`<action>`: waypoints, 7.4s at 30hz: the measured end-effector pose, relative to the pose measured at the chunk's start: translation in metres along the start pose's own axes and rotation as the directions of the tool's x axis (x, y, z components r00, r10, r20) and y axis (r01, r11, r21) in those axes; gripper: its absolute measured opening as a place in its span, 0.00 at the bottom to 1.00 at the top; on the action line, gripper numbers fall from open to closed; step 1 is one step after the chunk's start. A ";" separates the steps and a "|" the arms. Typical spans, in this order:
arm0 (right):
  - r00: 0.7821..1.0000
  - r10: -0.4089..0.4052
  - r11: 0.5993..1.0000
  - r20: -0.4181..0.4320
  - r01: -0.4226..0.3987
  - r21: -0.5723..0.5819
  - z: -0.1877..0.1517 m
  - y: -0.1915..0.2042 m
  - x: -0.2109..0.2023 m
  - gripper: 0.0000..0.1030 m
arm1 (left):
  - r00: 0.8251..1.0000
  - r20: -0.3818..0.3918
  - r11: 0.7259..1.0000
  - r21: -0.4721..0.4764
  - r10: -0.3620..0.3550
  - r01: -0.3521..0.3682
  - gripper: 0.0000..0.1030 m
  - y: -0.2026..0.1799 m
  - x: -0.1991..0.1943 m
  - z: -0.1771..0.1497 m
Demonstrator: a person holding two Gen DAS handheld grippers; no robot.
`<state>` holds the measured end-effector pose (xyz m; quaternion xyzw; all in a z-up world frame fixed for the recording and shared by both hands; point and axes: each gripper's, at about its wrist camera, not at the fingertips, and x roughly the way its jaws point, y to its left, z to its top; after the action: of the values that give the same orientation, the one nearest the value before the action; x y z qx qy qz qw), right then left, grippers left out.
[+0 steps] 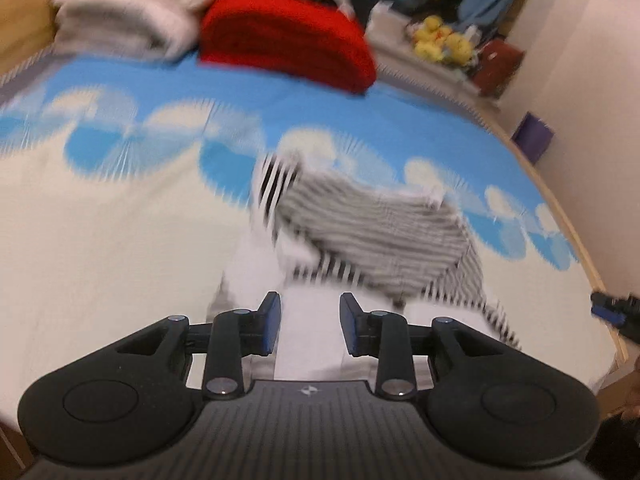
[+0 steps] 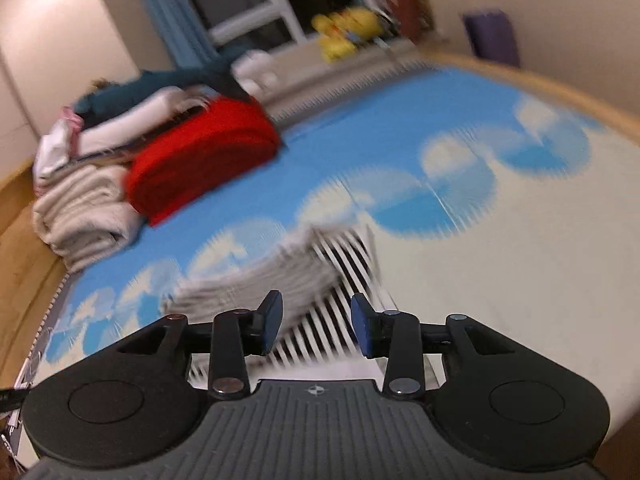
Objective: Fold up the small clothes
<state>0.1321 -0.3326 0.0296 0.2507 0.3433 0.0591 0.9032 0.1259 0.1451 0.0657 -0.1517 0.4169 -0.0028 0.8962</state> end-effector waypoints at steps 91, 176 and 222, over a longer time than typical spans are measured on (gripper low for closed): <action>0.874 -0.174 0.976 -0.453 0.214 0.037 -0.121 -0.070 0.069 0.13 | 0.933 -0.359 0.971 -0.207 0.037 -0.118 0.30 0.069 0.092 -0.101; 0.995 -0.053 0.794 -0.083 -0.008 -0.608 0.011 0.001 0.183 0.07 | 0.999 -0.040 0.980 0.193 -0.030 0.037 0.03 0.037 0.169 0.071; 0.859 -0.164 0.973 -0.485 0.059 -0.223 -0.044 -0.089 0.133 0.35 | 0.886 -0.457 0.997 -0.062 -0.072 0.049 0.35 0.097 0.138 -0.007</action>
<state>0.1983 -0.3544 -0.1203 0.1141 0.5719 0.1038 0.8057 0.1988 0.2174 -0.0683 -0.1814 0.6119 -0.0564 0.7678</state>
